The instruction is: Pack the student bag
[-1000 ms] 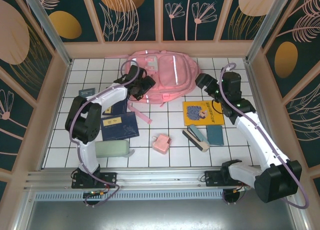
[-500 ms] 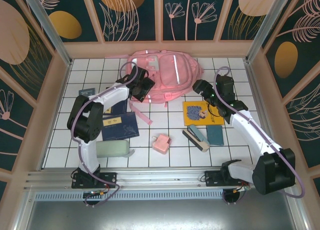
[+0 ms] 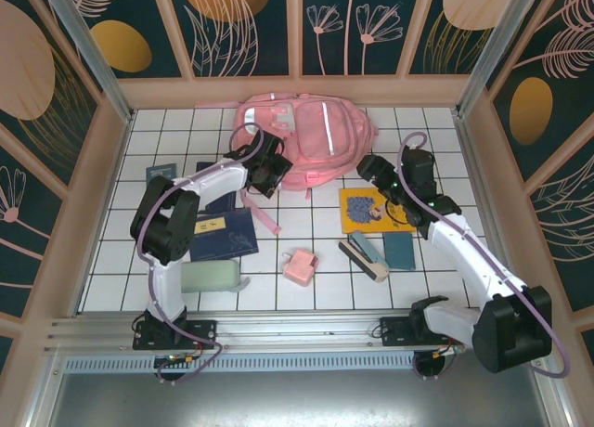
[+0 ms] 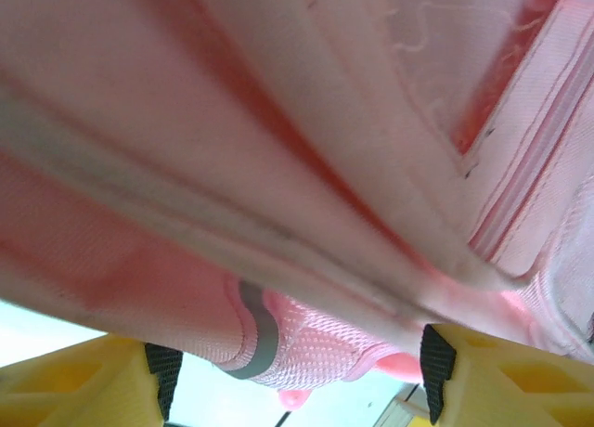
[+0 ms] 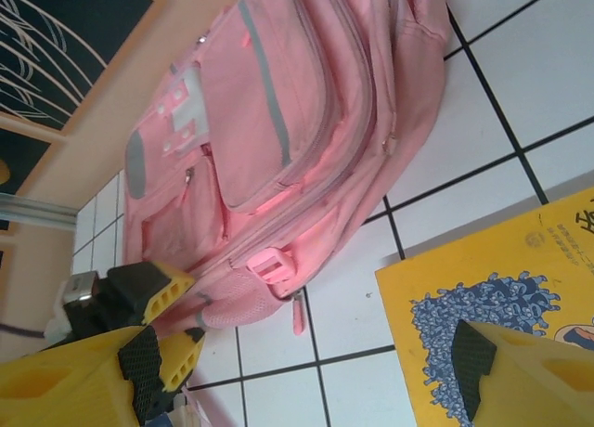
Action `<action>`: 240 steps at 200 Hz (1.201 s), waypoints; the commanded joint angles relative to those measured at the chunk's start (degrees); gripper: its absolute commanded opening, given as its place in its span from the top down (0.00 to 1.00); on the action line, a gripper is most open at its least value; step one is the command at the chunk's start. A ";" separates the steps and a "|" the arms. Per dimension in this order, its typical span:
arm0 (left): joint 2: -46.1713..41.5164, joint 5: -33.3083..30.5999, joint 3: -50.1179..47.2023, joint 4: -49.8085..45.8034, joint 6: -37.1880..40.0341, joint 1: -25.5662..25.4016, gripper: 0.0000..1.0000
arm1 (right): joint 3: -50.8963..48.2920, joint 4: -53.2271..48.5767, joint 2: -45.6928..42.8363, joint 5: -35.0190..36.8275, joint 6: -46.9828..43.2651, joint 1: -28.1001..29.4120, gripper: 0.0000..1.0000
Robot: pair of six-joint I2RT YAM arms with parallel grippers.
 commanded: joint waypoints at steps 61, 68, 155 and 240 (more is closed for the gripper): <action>8.45 -2.60 9.07 -1.18 2.77 -0.04 0.47 | 0.61 0.23 -2.37 2.72 -0.30 0.47 0.16; 9.19 -2.75 10.32 -1.13 4.09 0.01 0.51 | 0.92 0.27 -1.95 2.51 -0.26 0.40 0.16; 9.75 1.94 11.89 4.83 34.40 0.93 0.84 | 7.34 -5.11 2.66 2.88 -5.77 0.70 0.19; 3.21 -4.58 6.76 1.55 47.31 2.51 1.00 | 9.94 -11.05 18.43 1.21 -10.53 13.97 0.29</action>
